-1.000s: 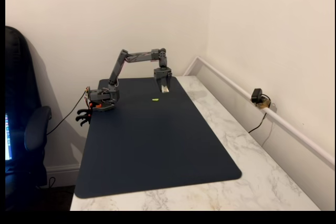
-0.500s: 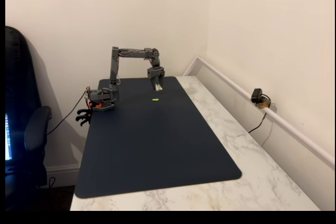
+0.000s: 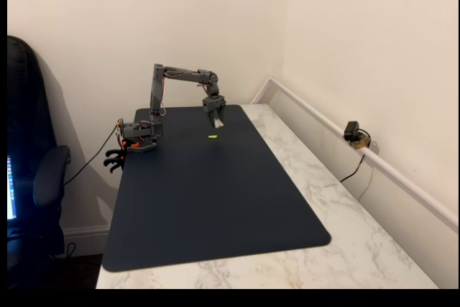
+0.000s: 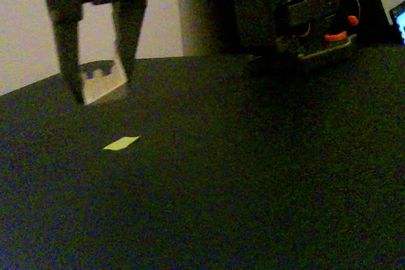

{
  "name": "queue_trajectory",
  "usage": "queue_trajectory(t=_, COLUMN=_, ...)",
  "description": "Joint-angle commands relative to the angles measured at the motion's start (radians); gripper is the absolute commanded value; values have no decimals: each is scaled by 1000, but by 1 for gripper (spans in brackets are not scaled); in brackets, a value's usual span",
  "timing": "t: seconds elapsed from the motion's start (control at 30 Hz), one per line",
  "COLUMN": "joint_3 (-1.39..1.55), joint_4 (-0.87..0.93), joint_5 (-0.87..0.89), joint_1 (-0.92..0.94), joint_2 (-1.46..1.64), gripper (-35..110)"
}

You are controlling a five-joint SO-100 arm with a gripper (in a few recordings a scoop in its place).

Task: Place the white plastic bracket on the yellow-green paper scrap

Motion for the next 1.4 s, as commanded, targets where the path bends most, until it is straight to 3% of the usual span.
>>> queue_trajectory(t=0.0, joint_3=12, joint_4=-20, joint_5=21, joint_1=35, joint_2=21, gripper=0)
queue_trajectory(t=1.07, joint_3=133, joint_4=-115, joint_5=29, joint_1=55, joint_2=-14, gripper=0)
queue_trajectory(t=1.2, joint_3=110, joint_4=-86, joint_5=41, joint_1=60, joint_2=-35, gripper=3)
queue_trajectory(t=1.37, joint_3=91, joint_4=-58, joint_5=46, joint_1=52, joint_2=-51, gripper=22)
